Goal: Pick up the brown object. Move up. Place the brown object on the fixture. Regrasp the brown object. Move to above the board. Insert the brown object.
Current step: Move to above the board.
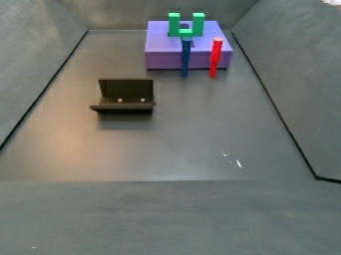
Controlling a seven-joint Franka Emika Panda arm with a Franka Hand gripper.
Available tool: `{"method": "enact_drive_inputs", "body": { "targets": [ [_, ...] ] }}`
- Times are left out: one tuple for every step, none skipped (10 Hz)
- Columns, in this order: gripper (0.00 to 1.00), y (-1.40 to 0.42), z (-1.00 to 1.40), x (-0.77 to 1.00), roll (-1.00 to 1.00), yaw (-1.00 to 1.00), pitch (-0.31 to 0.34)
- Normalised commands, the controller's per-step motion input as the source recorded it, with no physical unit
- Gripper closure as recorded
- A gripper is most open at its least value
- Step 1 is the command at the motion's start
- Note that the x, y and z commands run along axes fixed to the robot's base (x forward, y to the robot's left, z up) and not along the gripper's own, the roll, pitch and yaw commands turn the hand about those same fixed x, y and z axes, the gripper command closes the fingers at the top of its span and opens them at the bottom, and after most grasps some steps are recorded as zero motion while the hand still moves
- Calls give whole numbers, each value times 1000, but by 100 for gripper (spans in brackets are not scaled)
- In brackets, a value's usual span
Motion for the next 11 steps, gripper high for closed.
{"method": "enact_drive_inputs", "body": {
  "targets": [
    [100,-1400,278,-802,-1000,8,40],
    [100,-1400,292,-851,-1000,14,23],
    [100,-1400,266,-864,-1000,19,23],
    [100,-1400,264,-858,-1000,21,18],
    [100,-1400,254,-882,-1000,24,12],
    [100,-672,121,-447,-1000,28,0],
    [100,-271,36,-217,-1000,32,-10],
    [100,-97,11,-105,-1000,19,-4],
    [100,-8,9,-66,-924,14,-20],
    [100,9,-11,-48,-769,6,-30],
    [100,15,8,-38,-477,0,-29]
  ]
}}
